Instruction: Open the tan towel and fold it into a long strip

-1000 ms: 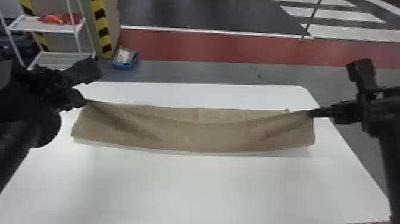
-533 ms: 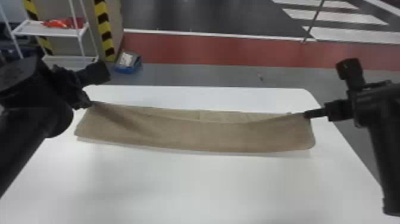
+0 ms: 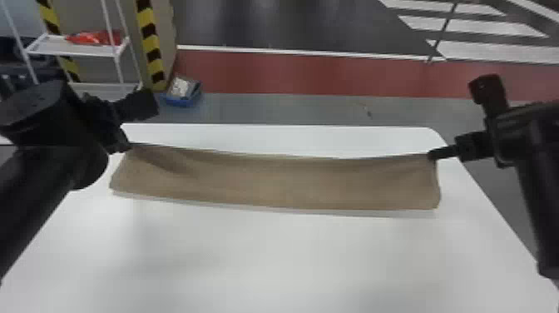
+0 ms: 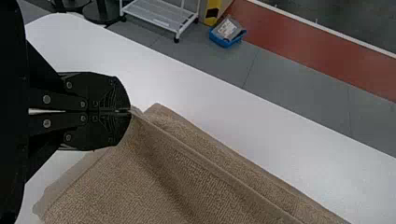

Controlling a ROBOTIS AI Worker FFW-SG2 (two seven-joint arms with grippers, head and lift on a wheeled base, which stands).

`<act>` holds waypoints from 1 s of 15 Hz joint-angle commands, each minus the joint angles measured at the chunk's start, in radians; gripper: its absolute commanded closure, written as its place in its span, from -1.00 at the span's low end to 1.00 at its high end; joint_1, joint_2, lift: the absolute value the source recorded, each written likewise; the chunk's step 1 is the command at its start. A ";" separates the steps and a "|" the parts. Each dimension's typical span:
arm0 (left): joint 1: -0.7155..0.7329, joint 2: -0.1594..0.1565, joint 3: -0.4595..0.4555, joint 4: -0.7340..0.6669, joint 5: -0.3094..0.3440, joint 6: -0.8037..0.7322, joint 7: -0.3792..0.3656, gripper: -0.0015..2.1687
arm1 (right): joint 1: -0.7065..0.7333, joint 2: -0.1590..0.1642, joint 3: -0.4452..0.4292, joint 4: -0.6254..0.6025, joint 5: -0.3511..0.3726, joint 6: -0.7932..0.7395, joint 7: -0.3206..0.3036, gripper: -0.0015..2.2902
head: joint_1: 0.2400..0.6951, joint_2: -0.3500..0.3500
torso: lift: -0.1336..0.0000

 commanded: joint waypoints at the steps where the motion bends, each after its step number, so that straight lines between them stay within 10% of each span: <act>1: -0.012 0.000 -0.001 0.023 0.006 -0.012 0.014 0.98 | -0.032 0.002 0.015 0.050 0.001 -0.026 -0.007 0.25 | 0.84 -0.33 | -0.87; 11: -0.021 -0.011 -0.007 0.066 0.016 -0.055 0.073 0.98 | -0.113 0.018 0.102 0.243 0.030 -0.140 -0.099 0.25 | 0.79 -0.31 | -0.87; 14: 0.058 -0.010 -0.011 0.037 0.046 -0.104 0.328 0.30 | -0.101 0.028 0.104 0.246 0.029 -0.121 -0.220 -0.90 | 0.79 -0.32 | -0.87; 15: 0.074 -0.005 -0.010 0.034 0.055 -0.147 0.379 -0.14 | -0.096 0.029 0.102 0.246 0.029 -0.121 -0.222 -0.95 | 0.79 -0.33 | -0.87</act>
